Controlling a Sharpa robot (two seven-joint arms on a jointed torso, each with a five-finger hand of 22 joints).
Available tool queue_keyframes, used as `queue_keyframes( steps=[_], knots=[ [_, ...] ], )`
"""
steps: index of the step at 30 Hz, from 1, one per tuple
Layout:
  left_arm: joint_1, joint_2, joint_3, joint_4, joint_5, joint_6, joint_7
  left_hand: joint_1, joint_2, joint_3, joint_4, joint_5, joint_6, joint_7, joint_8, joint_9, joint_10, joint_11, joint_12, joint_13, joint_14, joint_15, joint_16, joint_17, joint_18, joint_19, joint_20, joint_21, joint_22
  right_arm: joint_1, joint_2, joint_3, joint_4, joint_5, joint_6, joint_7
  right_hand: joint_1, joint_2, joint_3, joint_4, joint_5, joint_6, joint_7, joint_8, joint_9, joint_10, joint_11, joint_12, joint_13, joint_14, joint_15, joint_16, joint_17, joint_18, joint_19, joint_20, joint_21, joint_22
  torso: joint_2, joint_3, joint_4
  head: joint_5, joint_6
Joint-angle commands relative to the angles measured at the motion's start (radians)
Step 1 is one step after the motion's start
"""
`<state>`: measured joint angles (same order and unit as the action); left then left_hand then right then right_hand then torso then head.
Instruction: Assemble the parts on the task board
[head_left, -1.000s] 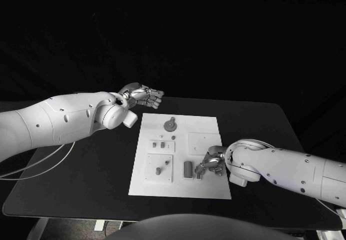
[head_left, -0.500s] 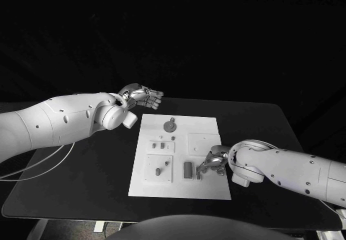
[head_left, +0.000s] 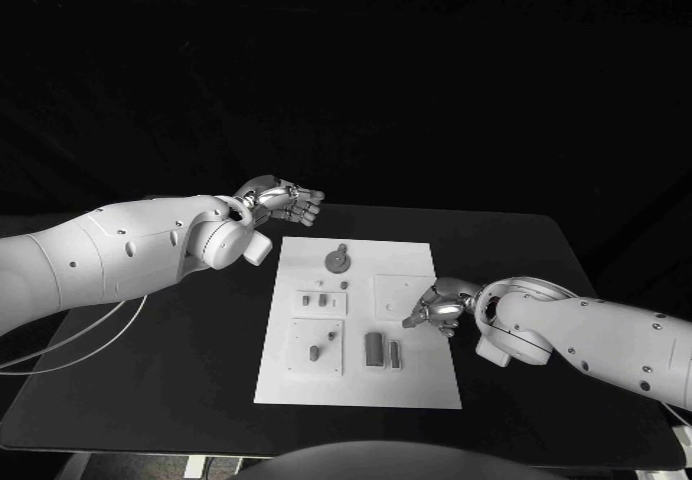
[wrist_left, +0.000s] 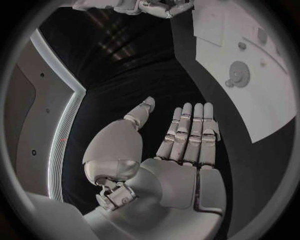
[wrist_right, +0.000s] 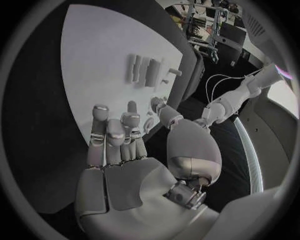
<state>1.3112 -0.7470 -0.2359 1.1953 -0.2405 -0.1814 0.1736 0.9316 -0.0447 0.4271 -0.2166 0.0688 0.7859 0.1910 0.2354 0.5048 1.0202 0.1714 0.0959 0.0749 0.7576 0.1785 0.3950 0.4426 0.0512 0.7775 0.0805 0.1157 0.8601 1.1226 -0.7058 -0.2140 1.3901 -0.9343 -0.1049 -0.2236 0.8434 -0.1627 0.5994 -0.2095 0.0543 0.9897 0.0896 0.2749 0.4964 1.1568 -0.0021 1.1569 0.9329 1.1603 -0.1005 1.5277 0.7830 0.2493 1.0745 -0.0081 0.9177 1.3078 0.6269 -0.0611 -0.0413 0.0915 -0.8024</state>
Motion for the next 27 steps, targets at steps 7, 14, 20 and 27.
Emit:
queue_keyframes(
  steps=[7,14,20,27],
  knots=[
    [0.0,0.005,0.0,-0.004,0.01,-0.015,0.062,0.009,0.002,-0.001,-0.001,-0.004,0.007,-0.014,0.011,0.0,0.012,-0.009,0.0,0.001,0.007,-0.007,-0.001,0.005,0.017,-0.009,-0.003,0.0,0.003,0.002,0.013,0.043,-0.119,0.18,-0.107,0.384,0.018,0.058,-0.009,-0.066,0.007,-0.05,0.036,-0.006,0.002,-0.059,0.018,-0.045,-0.031,-0.056,0.016,-0.054,-0.021,0.009,-0.067,0.03,-0.043,0.0,-0.001,0.0029,-0.0005,-0.008,0.035],
    [-0.007,0.009,0.0,-0.021,0.037,-0.008,0.099,0.014,0.011,-0.001,-0.005,-0.002,0.021,-0.027,0.02,0.001,0.024,-0.019,0.005,0.002,0.013,-0.019,0.0,0.009,0.011,-0.009,-0.008,0.0,0.005,0.001,0.066,0.077,-0.283,0.358,-0.09,0.504,0.018,0.088,0.018,-0.077,0.018,-0.093,0.072,-0.012,0.008,-0.202,0.059,-0.325,-0.238,-0.245,0.073,-0.347,-0.144,-0.029,-0.276,0.113,-0.247,-0.097,-0.006,0.0033,-0.0029,-0.015,0.07],
    [-0.02,0.024,0.0,-0.068,0.066,0.02,0.122,0.014,0.014,-0.003,-0.008,-0.002,0.026,-0.033,0.023,0.001,0.028,-0.024,0.006,0.002,0.015,-0.025,0.0,0.01,0.008,-0.008,-0.011,-0.001,0.005,-0.002,0.127,0.112,-0.441,0.496,-0.048,0.556,0.014,0.117,0.026,-0.074,0.025,-0.149,0.099,-0.019,0.004,-0.229,0.113,-0.596,-0.468,-0.322,0.171,-0.661,-0.253,-0.057,-0.419,0.169,-0.412,-0.19,-0.015,0.0066,-0.0059,-0.014,0.113],
    [-0.026,0.041,0.001,-0.131,0.087,0.028,0.125,0.011,0.016,-0.008,-0.012,-0.001,0.017,-0.038,0.017,-0.004,0.013,-0.03,-0.006,-0.004,0.006,-0.032,-0.01,0.009,0.0,-0.009,-0.017,-0.004,0.003,-0.005,0.161,0.161,-0.541,0.531,-0.006,0.59,0.011,0.15,0.009,-0.069,0.024,-0.192,0.101,-0.016,-0.017,-0.196,0.151,-0.798,-0.646,-0.321,0.219,-0.917,-0.297,-0.076,-0.523,0.203,-0.507,-0.224,-0.035,0.0103,-0.0142,-0.009,0.161]
  ],
)
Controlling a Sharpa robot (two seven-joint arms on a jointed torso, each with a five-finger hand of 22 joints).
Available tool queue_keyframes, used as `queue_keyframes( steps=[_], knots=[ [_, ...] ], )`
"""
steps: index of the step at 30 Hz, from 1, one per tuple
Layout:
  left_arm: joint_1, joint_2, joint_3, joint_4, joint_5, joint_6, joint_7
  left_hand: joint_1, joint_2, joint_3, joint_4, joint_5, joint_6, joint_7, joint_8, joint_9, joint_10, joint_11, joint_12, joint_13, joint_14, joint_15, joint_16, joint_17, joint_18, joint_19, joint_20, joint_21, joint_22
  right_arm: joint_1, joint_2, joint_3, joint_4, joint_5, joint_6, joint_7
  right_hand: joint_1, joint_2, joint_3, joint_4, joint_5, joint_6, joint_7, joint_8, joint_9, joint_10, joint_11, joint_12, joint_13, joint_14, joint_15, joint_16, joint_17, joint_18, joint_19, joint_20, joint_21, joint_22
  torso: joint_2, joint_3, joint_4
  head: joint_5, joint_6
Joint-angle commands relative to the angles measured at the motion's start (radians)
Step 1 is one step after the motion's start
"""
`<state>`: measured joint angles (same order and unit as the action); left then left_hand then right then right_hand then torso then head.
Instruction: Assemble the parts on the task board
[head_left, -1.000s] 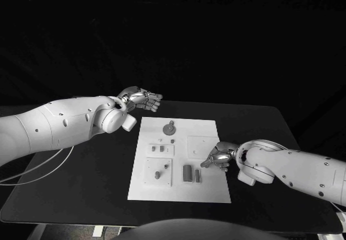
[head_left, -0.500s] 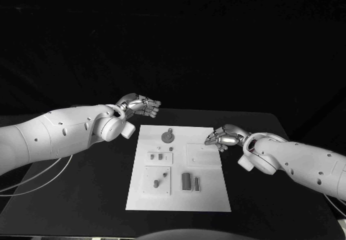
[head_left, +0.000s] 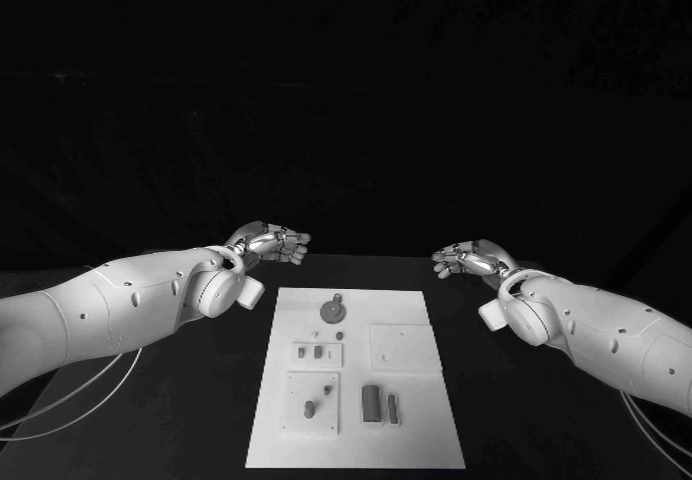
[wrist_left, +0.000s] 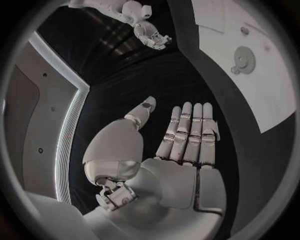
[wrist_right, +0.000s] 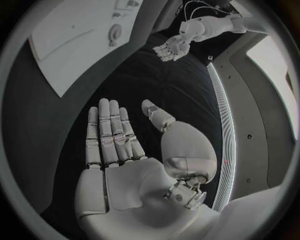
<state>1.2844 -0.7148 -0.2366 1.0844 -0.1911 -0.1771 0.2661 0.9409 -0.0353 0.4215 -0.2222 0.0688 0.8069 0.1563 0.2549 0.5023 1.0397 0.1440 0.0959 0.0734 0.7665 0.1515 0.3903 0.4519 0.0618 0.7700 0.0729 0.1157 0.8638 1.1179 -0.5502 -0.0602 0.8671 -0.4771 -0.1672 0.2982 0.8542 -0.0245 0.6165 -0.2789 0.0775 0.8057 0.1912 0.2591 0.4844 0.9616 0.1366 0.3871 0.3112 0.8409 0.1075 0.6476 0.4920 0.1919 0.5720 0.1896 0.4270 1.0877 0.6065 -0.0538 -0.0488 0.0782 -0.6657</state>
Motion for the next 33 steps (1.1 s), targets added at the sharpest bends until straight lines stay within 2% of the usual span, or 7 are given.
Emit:
queue_keyframes(
  steps=[1,13,20,21,24,25,33],
  knots=[
    [0.001,0.012,0.002,-0.028,0.038,0.023,0.032,0.001,0.007,-0.003,-0.007,-0.001,-0.007,-0.003,-0.004,-0.003,-0.01,-0.002,-0.009,-0.003,-0.006,-0.005,-0.008,-0.001,-0.012,-0.002,-0.01,-0.005,-0.001,0.0,0.009,0.011,-0.026,0.078,0.059,0.069,-0.001,0.014,-0.01,0.001,0.0,-0.012,-0.002,-0.001,-0.007,-0.002,0.015,-0.042,-0.036,-0.006,0.016,-0.055,-0.011,-0.022,-0.033,0.008,-0.026,-0.007,-0.017,0.0036,-0.0086,0.007,0.031],
    [-0.02,0.049,0.003,-0.092,0.058,0.027,0.029,-0.008,0.004,-0.008,-0.009,-0.001,-0.046,-0.008,-0.023,-0.014,-0.067,-0.01,-0.031,-0.007,-0.04,0.001,-0.038,-0.012,-0.025,-0.002,-0.017,-0.015,-0.011,-0.005,0.031,0.014,-0.041,0.094,0.092,0.066,-0.014,0.014,-0.035,0.025,-0.011,-0.045,0.003,0.003,-0.032,-0.009,0.037,-0.168,-0.151,-0.059,0.05,-0.208,-0.06,-0.036,-0.098,0.025,-0.092,-0.013,-0.045,0.0126,-0.0179,0.019,0.064],
    [-0.028,0.053,0.004,-0.094,0.058,0.042,0.032,-0.009,0.007,-0.007,-0.008,-0.001,-0.046,-0.009,-0.022,-0.014,-0.068,-0.011,-0.028,-0.006,-0.041,0.002,-0.04,-0.013,-0.026,-0.003,-0.017,-0.018,-0.013,-0.005,0.024,0.014,-0.032,0.103,0.083,0.065,-0.016,0.013,-0.04,0.032,-0.01,-0.051,0.006,0.003,-0.036,-0.008,0.04,-0.179,-0.166,-0.062,0.052,-0.22,-0.063,-0.037,-0.105,0.027,-0.097,-0.009,-0.044,0.0128,-0.0166,0.018,0.074],
    [-0.027,0.051,0.003,-0.095,0.044,0.017,0.013,-0.941,0.035,-0.421,0.222,-0.069,-0.807,-0.156,-0.255,-0.502,-1.04,-0.144,-0.096,-0.073,-0.767,-0.152,-0.39,-0.452,-0.062,-0.77,-0.073,-0.116,-0.864,-0.005,0.026,0.014,-0.036,0.088,0.064,0.048,-0.854,0.025,-0.617,0.279,-0.078,-0.806,-0.191,-0.259,-0.484,-0.962,-0.137,-0.387,-0.311,-0.841,-0.107,-0.648,-0.492,-0.192,-0.572,-0.19,-0.427,-0.333,-0.044,0.0123,-0.0166,0.019,0.071],
    [-0.03,0.049,0.007,-0.086,0.047,0.008,0.017,-0.941,0.035,-0.421,0.222,-0.069,-0.807,-0.156,-0.255,-0.502,-1.04,-0.144,-0.096,-0.073,-0.767,-0.152,-0.39,-0.452,-0.062,-0.77,-0.073,-0.116,-0.864,-0.006,0.022,0.014,-0.027,0.093,0.056,0.051,-0.854,0.025,-0.617,0.279,-0.078,-0.806,-0.191,-0.259,-0.484,-0.962,-0.137,-0.387,-0.311,-0.841,-0.107,-0.648,-0.492,-0.192,-0.572,-0.19,-0.427,-0.382,-0.045,0.0142,-0.0135,0.014,0.07],
    [-0.032,0.048,0.01,-0.079,0.048,0.001,0.019,-0.941,0.035,-0.421,0.222,-0.069,-0.807,-0.156,-0.255,-0.502,-1.04,-0.144,-0.096,-0.073,-0.767,-0.152,-0.39,-0.452,-0.062,-0.77,-0.073,-0.116,-0.864,-0.006,0.02,0.015,-0.02,0.096,0.049,0.052,-0.854,0.025,-0.617,0.279,-0.078,-0.806,-0.191,-0.259,-0.484,-0.962,-0.137,-0.387,-0.311,-0.841,-0.107,-0.648,-0.492,-0.192,-0.572,-0.19,-0.427,-1.088,-0.046,0.0157,-0.0111,0.011,0.07],
    [-0.08,0.021,0.063,0.053,0.082,-0.138,0.074,-0.941,0.035,-0.421,0.222,-0.069,-0.807,-0.156,-0.255,-0.502,-1.04,-0.144,-0.096,-0.073,-0.767,-0.152,-0.39,-0.452,-0.062,-0.77,-0.073,-0.116,-0.864,-0.018,-0.028,0.023,0.119,0.17,-0.076,0.085,-0.854,0.025,-0.617,0.279,-0.078,-0.806,-0.191,-0.259,-0.484,-0.962,-0.137,-0.387,-0.311,-0.841,-0.107,-0.648,-0.492,-0.192,-0.572,-0.19,-0.427,-1.088,-0.057,0.0425,0.0311,-0.052,0.067]
  ],
)
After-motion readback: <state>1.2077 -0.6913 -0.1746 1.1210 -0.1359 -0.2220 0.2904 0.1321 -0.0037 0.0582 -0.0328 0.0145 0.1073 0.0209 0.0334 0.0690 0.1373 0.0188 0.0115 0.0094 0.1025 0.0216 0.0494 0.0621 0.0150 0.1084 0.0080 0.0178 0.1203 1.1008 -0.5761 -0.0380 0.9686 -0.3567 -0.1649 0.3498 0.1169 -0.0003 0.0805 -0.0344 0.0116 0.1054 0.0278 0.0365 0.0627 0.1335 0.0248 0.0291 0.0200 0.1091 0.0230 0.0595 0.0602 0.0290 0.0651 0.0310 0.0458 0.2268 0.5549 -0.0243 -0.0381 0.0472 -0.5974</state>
